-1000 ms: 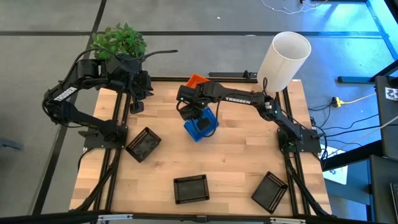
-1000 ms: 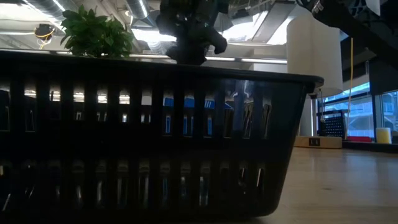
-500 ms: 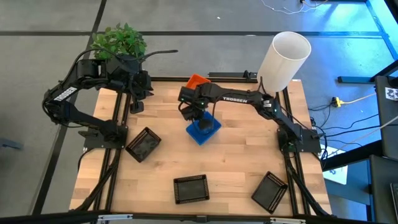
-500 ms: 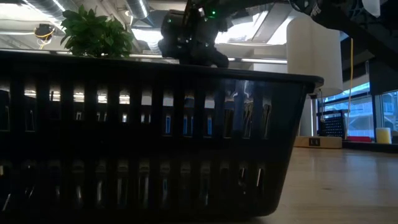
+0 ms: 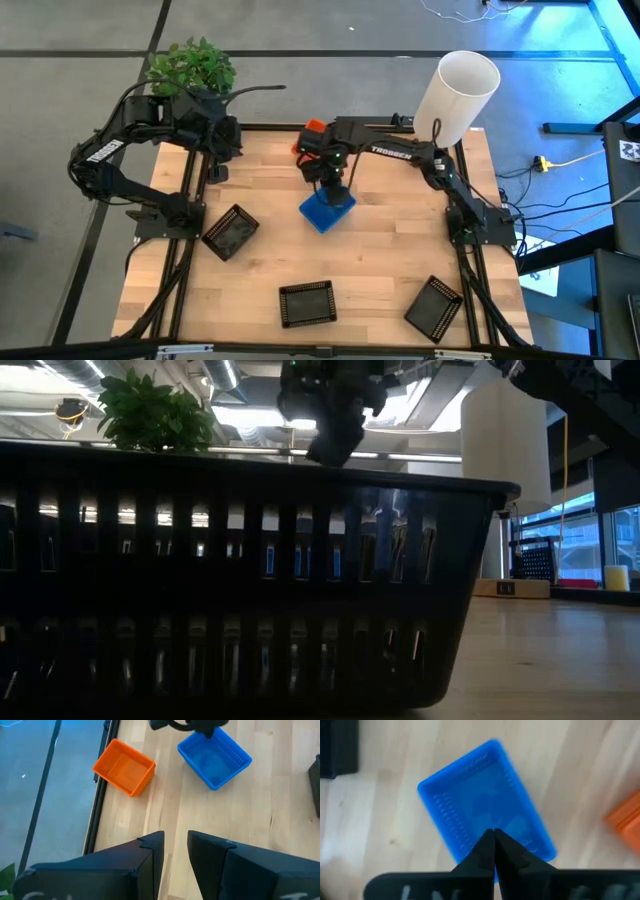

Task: Stack baskets by color
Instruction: Stack the right blue bin on the blue bins

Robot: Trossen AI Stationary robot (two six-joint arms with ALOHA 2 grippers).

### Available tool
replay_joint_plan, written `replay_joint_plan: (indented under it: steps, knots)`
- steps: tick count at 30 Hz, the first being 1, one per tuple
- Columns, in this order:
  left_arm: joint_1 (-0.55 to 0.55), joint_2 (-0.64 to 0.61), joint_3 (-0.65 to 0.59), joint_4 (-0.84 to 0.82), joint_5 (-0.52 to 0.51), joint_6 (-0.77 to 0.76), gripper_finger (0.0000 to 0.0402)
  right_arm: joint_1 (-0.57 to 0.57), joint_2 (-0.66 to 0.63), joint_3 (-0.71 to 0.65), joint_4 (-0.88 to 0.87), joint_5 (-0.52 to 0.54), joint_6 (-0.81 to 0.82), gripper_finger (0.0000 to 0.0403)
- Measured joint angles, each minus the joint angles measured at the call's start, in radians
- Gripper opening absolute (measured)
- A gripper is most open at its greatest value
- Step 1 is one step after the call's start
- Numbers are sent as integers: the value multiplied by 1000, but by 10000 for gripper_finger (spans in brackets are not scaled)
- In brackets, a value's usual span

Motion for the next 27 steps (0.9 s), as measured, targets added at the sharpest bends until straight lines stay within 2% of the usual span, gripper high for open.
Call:
replay_joint_plan:
  steps: [6,15,19,24,27]
  knots:
    - [0,-1,0,-21,0,0,78,2,0,-157,8,-52,54,0]
    - [0,-26,0,-35,0,-8,78,-7,0,-439,247,-46,63,0]
    - [0,-39,0,-34,0,-34,78,-35,0,-491,280,-31,75,0]
    - [0,-52,0,-34,0,-54,78,-75,0,-493,263,106,73,0]
    - [0,-61,0,-35,0,-56,78,-107,0,-493,256,121,72,0]
